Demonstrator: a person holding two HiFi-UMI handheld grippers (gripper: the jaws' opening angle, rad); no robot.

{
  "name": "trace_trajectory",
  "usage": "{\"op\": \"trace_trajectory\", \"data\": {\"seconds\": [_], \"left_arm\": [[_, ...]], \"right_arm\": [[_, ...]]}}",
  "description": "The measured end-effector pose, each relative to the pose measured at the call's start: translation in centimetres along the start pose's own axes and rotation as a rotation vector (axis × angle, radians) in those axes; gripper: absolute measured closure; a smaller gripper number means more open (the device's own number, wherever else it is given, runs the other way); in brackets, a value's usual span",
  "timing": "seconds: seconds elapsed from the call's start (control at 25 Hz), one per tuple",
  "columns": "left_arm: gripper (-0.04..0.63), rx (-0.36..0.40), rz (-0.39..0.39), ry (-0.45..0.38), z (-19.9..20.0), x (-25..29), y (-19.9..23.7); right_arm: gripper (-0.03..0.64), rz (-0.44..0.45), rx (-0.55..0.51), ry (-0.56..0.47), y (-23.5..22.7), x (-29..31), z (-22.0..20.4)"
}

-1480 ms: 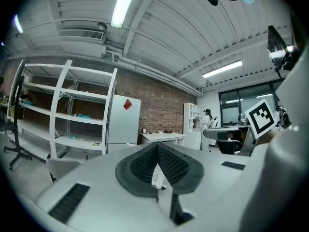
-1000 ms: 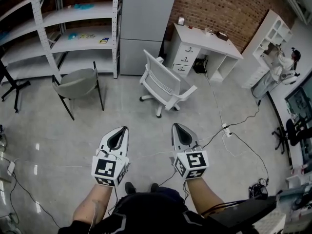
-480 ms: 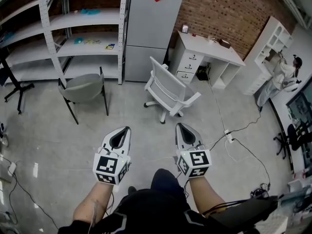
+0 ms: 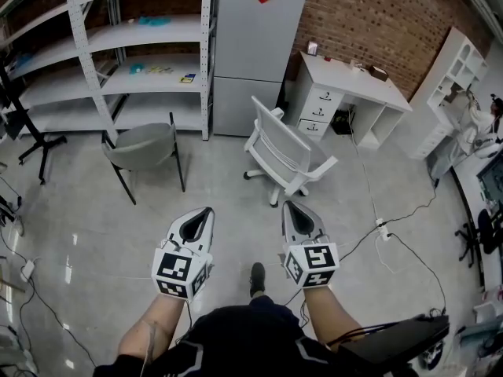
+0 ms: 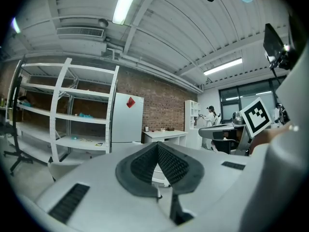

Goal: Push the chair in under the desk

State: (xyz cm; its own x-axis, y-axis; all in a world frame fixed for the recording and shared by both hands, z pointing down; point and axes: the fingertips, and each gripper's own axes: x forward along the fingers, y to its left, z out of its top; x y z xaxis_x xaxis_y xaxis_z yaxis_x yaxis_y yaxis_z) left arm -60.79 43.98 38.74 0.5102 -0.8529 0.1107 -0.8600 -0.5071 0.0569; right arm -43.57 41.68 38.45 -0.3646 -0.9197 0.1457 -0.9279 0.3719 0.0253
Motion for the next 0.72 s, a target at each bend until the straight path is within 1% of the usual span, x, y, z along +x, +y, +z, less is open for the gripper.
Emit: {"op": "trace_trajectory", "data": {"seconds": [0.2,0.52,0.72], "left_arm": [[0.592,0.013,0.027,-0.013,0.9,4.2,0.3],[0.592,-0.017,0.060,-0.004,2.0,12.3,1.3],[0.592,-0.030,0.063,0.009,2.6,16.7,0.8]], "right_arm": [[0.609,0.036,-0.044,-0.019,-3.0,3.2,0.7],[0.609,0.065,-0.032,-0.026,-9.1,8.7,1.7],[0.609,0.073,-0.025,-0.027,-12.9,11.2,1.7]]}}
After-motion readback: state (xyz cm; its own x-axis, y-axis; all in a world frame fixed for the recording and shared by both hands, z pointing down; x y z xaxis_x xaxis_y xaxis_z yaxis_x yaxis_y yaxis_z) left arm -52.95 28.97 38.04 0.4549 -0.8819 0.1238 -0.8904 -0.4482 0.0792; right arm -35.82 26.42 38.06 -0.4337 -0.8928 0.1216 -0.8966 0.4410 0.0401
